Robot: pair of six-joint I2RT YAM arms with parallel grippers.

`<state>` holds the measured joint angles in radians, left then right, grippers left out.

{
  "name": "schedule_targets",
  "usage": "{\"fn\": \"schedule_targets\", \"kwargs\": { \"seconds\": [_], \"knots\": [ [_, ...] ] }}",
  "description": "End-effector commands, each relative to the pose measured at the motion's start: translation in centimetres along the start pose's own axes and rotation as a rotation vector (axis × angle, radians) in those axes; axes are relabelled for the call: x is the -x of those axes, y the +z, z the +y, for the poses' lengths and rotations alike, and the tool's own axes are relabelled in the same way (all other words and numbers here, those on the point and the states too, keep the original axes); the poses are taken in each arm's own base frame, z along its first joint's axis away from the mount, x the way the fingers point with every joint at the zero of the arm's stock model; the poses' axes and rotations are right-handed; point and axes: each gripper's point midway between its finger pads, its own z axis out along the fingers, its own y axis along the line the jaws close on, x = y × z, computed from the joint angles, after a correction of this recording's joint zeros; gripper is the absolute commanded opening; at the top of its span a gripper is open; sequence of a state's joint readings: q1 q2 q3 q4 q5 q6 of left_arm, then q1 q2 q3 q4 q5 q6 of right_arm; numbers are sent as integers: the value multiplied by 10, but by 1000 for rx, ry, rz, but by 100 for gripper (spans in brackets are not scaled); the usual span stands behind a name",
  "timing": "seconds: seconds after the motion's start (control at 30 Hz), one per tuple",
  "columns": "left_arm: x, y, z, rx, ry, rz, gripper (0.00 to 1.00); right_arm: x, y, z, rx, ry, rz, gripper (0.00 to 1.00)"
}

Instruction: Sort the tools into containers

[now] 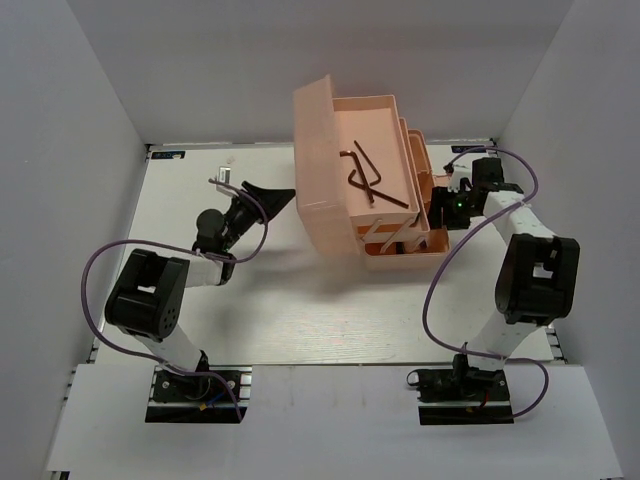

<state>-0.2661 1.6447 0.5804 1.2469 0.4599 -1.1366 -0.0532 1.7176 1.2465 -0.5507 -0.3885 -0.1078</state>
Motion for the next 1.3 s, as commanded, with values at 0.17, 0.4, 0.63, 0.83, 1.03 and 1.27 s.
{"fn": "schedule_targets", "kwargs": {
  "seconds": [0.17, 0.4, 0.63, 0.83, 1.03, 1.27],
  "knots": [
    [4, 18, -49, -140, 65, 83, 80, 32, -38, 3, -79, -72, -199, 64],
    [-12, 51, -50, -169, 44, 192, 80, 48, -69, -19, -268, -97, -323, 64],
    [-32, 75, -55, -200, 33, 287, 80, 49, -89, -53, -489, -54, -366, 62],
    [-37, 88, -74, -247, 43, 309, 80, 41, -84, -73, -558, -22, -327, 62],
    [-18, 81, -112, -326, 163, 246, 80, 35, -80, -82, -552, 14, -314, 62],
    [15, 64, -164, -365, 301, 170, 80, 33, -79, -86, -536, 41, -308, 62]
  ]
}}
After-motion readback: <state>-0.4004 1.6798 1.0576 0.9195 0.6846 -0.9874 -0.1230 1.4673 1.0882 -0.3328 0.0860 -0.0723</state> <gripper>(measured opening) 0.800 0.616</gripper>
